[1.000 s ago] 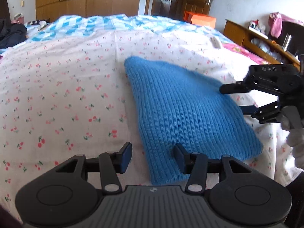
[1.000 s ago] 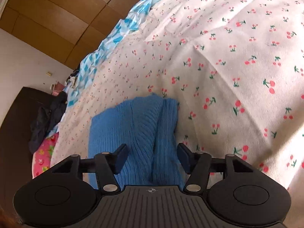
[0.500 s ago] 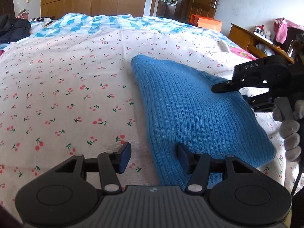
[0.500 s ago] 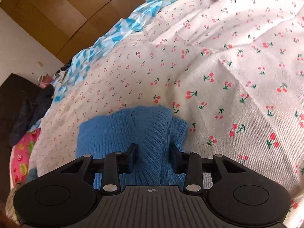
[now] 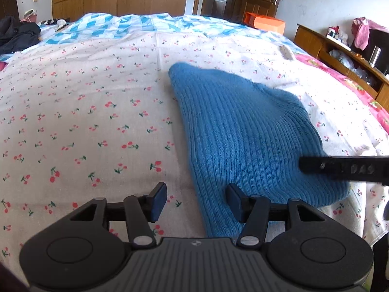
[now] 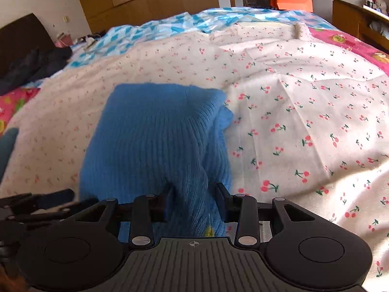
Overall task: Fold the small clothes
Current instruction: 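Open the right tool and pull it back from the folded sweater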
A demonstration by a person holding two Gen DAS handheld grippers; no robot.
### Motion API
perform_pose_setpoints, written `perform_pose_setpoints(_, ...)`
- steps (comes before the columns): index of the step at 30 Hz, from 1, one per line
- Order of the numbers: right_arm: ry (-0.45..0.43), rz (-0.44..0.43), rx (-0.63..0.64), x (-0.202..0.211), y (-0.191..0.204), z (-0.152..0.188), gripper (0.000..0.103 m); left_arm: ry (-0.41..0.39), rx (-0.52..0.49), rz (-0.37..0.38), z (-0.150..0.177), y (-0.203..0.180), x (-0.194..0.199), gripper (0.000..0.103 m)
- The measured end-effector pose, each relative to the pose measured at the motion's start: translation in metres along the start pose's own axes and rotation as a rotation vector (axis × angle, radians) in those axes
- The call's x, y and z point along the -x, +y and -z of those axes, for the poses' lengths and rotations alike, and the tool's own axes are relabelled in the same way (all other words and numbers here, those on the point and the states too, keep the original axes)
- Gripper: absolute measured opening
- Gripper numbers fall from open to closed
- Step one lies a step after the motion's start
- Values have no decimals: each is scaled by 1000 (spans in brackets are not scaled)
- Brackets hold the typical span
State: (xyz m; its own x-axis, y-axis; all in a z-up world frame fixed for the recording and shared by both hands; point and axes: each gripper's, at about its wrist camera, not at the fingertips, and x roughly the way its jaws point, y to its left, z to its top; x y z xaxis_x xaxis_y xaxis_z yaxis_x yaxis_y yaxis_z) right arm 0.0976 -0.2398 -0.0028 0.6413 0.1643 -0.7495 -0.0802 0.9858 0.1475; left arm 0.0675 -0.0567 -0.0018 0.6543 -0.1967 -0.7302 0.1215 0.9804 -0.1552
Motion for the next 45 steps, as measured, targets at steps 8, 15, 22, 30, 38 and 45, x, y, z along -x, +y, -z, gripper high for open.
perform_pose_setpoints(8, -41, -3, -20, 17, -2, -1, 37, -1, -1, -19, -2, -3, 7, 60)
perform_pose_setpoints(15, -132, -28, -47, 26, -3, -9, 37, -70, -36, -43, -24, -11, 19, 60)
perform_pose_setpoints(22, -198, -30, -85, 5, -8, -18, 37, -77, -88, -98, -69, -21, -13, 60)
perform_pose_setpoints(30, -215, -25, -112, -20, -31, -3, 52, -48, -169, -134, -93, -45, -66, 64)
perform_pose_setpoints(38, -204, -68, -165, -24, -40, 0, 54, -1, -81, -135, -99, -30, -77, 79)
perform_pose_setpoints(45, -236, -67, -158, -10, -36, 3, 54, -26, -123, -189, -89, -42, -46, 79)
